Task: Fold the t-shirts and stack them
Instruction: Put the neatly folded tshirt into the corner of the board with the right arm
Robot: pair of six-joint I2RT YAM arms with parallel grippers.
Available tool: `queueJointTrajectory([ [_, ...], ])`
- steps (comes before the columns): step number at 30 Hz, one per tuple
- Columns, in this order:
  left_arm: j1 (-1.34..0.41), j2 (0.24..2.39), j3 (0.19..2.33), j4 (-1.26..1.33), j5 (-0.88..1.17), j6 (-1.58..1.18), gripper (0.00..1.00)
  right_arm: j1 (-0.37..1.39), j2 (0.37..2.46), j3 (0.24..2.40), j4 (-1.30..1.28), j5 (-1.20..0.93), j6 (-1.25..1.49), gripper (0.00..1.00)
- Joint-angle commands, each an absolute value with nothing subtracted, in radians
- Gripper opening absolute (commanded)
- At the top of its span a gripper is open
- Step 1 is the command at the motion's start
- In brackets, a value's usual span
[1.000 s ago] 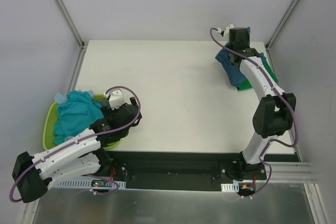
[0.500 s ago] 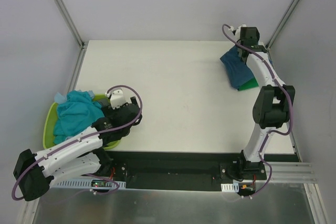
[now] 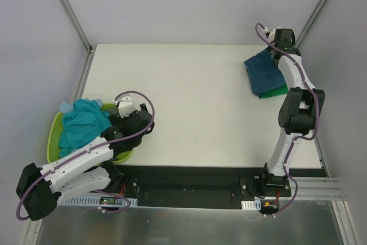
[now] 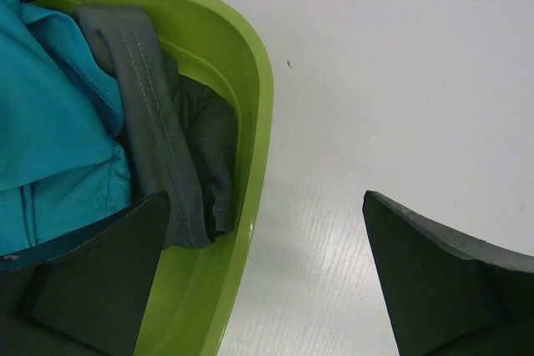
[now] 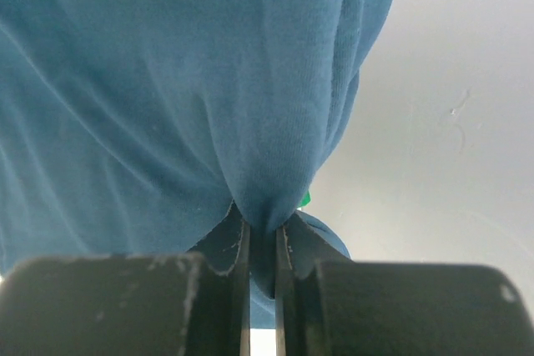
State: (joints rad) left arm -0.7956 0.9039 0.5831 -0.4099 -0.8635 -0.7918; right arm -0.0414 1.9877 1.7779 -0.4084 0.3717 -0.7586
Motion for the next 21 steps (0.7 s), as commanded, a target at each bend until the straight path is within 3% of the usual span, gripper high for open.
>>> queueJointTrajectory([
  [1,-0.772,0.897,0.606,-0.434,-0.859,-0.781,0.99,-0.074,2.042,1.877,-0.399,0.365,-0.732,0.01],
  [15,-0.729,0.89,0.612,-0.434,-0.815,-0.762,0.99,-0.16,2.22,1.999,-0.364,0.327,-0.681,0.01],
  [16,-0.727,0.891,0.614,-0.434,-0.812,-0.762,0.99,-0.161,2.232,2.012,-0.364,0.334,-0.68,0.07],
  [19,-0.724,0.894,0.621,-0.434,-0.804,-0.761,0.99,-0.164,2.281,2.058,-0.364,0.38,-0.683,0.63],
  [21,-0.723,0.891,0.627,-0.434,-0.798,-0.759,0.99,-0.164,2.301,2.1,-0.376,0.416,-0.68,0.91],
])
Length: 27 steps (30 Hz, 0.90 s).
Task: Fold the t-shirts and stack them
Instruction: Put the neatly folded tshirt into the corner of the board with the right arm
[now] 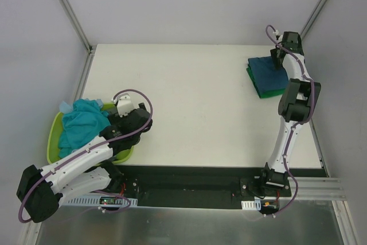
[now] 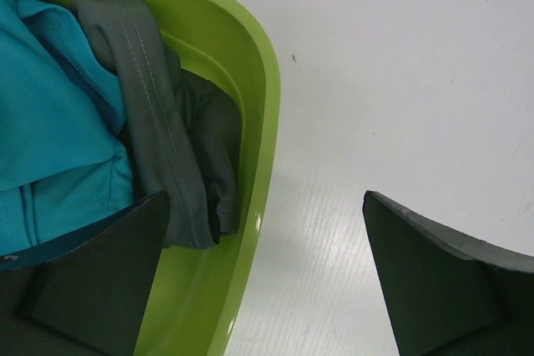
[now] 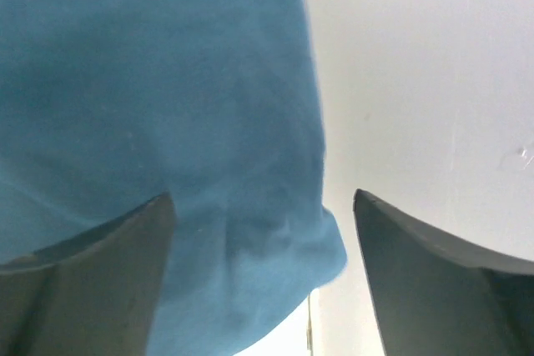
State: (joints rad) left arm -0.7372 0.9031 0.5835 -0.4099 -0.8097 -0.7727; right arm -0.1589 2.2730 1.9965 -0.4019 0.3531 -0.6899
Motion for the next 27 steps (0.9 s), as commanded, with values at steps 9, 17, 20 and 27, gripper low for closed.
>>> queueJointTrajectory([
  [9,-0.724,0.911,0.666,-0.433,-0.767,-0.741,0.99,-0.164,2.191,2.114,-0.41,0.453,-0.562,0.99],
  [17,-0.724,0.897,0.678,-0.433,-0.658,-0.726,0.99,-0.163,1.791,1.616,-0.266,0.146,-0.156,1.0],
  [20,-0.723,0.89,0.68,-0.433,-0.623,-0.716,0.99,-0.158,1.634,1.398,-0.174,0.014,-0.042,1.0],
  [27,-0.724,0.827,0.621,-0.372,-0.517,-0.693,0.99,-0.066,1.255,0.866,-0.057,-0.047,-0.002,1.0],
])
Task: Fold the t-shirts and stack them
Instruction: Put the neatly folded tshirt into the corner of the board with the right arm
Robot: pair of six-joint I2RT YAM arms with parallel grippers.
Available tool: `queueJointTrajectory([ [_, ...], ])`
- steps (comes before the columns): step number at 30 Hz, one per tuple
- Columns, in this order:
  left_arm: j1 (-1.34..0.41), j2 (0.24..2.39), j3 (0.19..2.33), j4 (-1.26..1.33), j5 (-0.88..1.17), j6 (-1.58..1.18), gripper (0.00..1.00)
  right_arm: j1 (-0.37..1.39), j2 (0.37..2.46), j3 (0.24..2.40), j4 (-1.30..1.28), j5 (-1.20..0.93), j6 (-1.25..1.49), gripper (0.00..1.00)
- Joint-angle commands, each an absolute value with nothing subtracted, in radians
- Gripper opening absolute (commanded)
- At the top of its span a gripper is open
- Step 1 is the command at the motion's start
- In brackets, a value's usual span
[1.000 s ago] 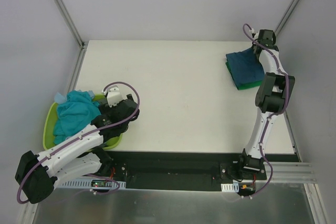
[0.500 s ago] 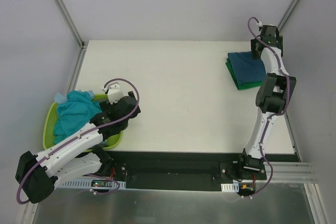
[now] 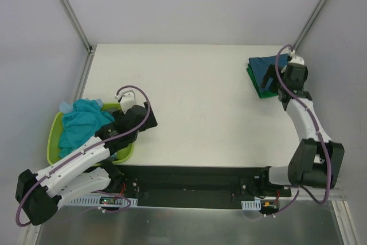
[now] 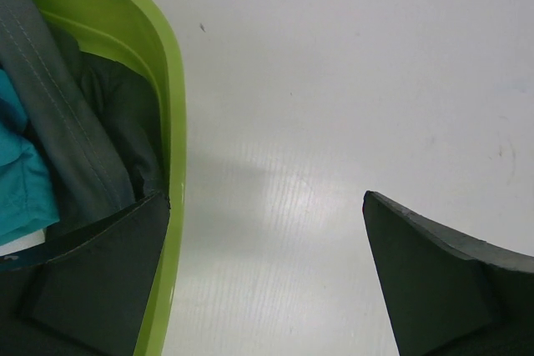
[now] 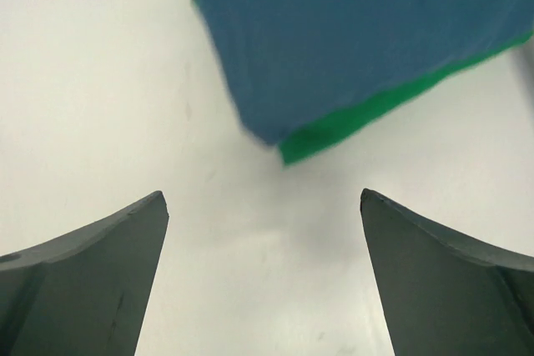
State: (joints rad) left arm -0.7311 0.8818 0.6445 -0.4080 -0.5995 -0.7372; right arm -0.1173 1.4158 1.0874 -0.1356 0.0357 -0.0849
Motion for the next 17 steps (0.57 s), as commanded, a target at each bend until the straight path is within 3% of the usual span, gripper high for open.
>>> queueJointTrajectory([
  [1,-0.723,0.819,0.592,-0.336,-0.506,-0.674,0.99,-0.057,1.191,0.769,-0.016,-0.06,0.026,1.0],
  [5,-0.721,0.798,0.568,-0.282,-0.414,-0.637,0.99,-0.046,0.952,0.488,0.04,-0.164,0.089,0.99],
  [17,-0.716,0.749,0.531,-0.299,-0.457,-0.699,0.99,-0.048,0.399,0.27,0.014,-0.098,0.144,0.99],
])
